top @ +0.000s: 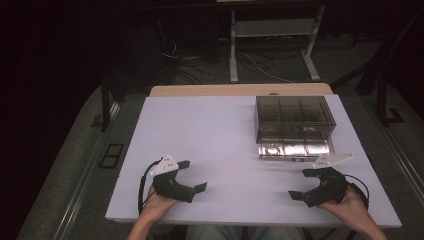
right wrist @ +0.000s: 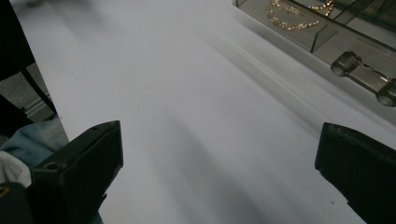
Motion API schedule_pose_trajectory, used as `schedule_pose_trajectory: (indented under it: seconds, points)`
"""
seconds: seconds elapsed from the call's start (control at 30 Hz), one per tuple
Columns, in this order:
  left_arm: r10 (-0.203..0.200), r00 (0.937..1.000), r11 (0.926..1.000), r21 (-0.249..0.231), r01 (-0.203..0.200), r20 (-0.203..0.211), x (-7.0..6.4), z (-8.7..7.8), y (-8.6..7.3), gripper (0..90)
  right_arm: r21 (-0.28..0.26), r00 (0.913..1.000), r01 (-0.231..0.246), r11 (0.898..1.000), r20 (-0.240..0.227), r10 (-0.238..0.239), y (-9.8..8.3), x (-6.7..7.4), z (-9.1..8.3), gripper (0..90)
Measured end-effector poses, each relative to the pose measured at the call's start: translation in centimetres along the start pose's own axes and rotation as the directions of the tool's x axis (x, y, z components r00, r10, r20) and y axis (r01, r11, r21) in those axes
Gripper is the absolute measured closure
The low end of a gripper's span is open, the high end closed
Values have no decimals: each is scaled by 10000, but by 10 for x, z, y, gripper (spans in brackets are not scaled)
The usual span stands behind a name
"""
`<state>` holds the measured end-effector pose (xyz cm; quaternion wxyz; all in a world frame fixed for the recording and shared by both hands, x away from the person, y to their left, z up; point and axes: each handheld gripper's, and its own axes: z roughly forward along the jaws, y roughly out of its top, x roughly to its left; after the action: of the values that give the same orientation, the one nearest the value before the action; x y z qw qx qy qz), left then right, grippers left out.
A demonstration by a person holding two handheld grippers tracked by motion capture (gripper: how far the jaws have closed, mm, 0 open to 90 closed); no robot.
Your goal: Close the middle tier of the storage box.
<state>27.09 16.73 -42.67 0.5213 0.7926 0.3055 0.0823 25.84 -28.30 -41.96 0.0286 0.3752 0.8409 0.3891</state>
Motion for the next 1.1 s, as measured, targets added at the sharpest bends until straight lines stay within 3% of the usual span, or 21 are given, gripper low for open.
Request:
schedule_pose_trajectory:
  seconds: [0.07, 0.13, 0.3, 0.33, 0.37, 0.6, 1.1]
  points:
    - [-21, 10000, 10000, 23, 21, 3, 0, 1, -1, 0, 219, 9999, -91, 9997, -69, 93, 1, -2, -1, 6]
    - [-23, 10000, 10000, 15, 23, 1, 1, 1, -1, 0, 368, 9997, -7, 9993, -258, 17, 2, -5, -2, 68]
    - [44, 10000, 10000, -27, -44, 38, 0, 0, 0, 0, 811, 9998, 75, 9967, -168, -62, 6, -10, -5, 69]
    - [35, 10000, 10000, -22, -35, 40, 0, 1, 0, 0, 872, 9998, 68, 9962, -168, -54, 7, -11, -6, 113]
    - [34, 10000, 10000, -19, -34, 40, 0, 1, 0, 0, 858, 9995, 134, 9962, -305, -108, 7, -13, -7, 178]
    - [34, 10000, 10000, -32, -34, 9, 4, 2, 0, 0, 974, 9991, 64, 9952, -415, -23, 13, -20, -10, 242]
    - [64, 9999, 9999, -103, -63, 81, 4, 4, 1, 0, 1124, 9994, 51, 9936, -352, -12, 20, -33, 0, 562]
